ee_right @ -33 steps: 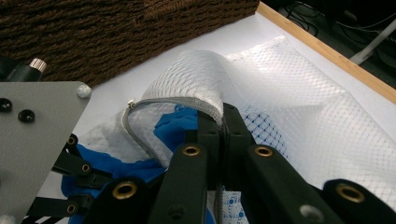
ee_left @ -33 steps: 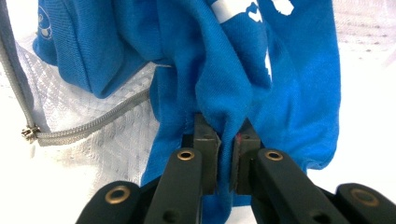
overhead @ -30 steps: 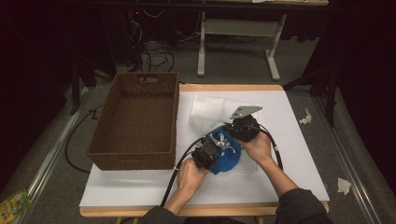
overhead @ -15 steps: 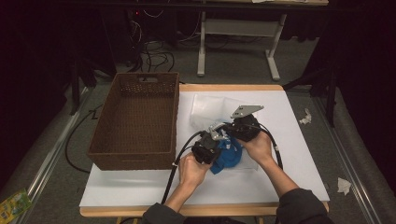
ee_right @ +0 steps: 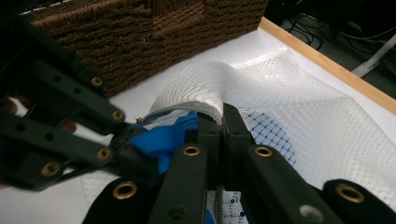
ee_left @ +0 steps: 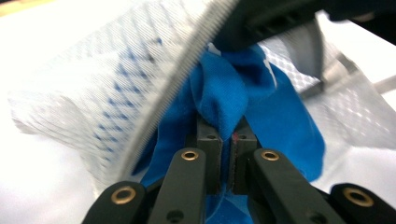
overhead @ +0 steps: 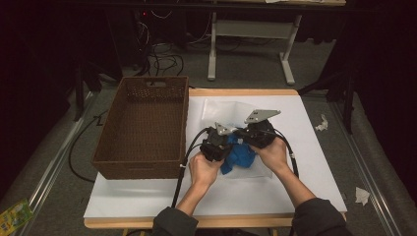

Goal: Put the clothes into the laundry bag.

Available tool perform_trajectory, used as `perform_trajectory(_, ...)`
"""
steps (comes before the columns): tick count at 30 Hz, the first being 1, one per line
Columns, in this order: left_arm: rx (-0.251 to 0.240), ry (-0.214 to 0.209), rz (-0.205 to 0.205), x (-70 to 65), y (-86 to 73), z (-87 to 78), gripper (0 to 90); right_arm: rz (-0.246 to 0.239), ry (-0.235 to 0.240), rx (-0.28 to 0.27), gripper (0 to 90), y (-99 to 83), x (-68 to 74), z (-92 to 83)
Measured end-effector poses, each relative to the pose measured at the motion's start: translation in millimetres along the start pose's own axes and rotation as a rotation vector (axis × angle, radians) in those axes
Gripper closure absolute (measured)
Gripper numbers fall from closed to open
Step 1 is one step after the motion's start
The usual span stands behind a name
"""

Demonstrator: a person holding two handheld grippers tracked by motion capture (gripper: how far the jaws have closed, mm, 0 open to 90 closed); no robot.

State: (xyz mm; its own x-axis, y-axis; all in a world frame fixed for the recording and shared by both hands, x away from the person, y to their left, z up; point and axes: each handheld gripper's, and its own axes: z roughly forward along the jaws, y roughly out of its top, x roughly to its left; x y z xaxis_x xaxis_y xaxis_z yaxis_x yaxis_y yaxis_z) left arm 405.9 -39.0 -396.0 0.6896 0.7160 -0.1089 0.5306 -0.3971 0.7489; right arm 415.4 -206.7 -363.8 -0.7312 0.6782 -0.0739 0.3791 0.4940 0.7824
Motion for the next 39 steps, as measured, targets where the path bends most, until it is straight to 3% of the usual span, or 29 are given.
perform_trajectory(4, -0.027, 0.032, -0.018, 2.8, 3.9, 5.1, 86.6, -0.005, 0.007, -0.008, 89.8, 1.9, 0.4, -1.3)
perform_trajectory(9, -0.027, 0.07, -0.034, 6.0, 7.6, 13.1, 86.5, -0.006, 0.015, -0.005, 89.8, 1.4, -0.3, -2.2)
perform_trajectory(19, -0.089, 0.138, -0.062, 11.0, 10.0, 24.1, 86.3, 0.015, 0.027, -0.005, 89.8, 0.9, -3.8, -2.5)
perform_trajectory(29, -0.053, 0.173, -0.058, 18.6, 7.1, 43.8, 85.2, 0.054, 0.048, 0.021, 89.8, -5.3, -8.0, 5.2)
perform_trajectory(35, -0.008, 0.174, -0.023, 18.0, 4.0, 49.1, 83.4, 0.057, 0.047, 0.036, 89.8, -6.3, -8.0, 8.8)
perform_trajectory(39, -0.002, 0.165, -0.032, 21.0, 2.2, 47.0, 73.1, 0.061, 0.038, 0.032, 89.8, -6.5, -9.1, 9.3)
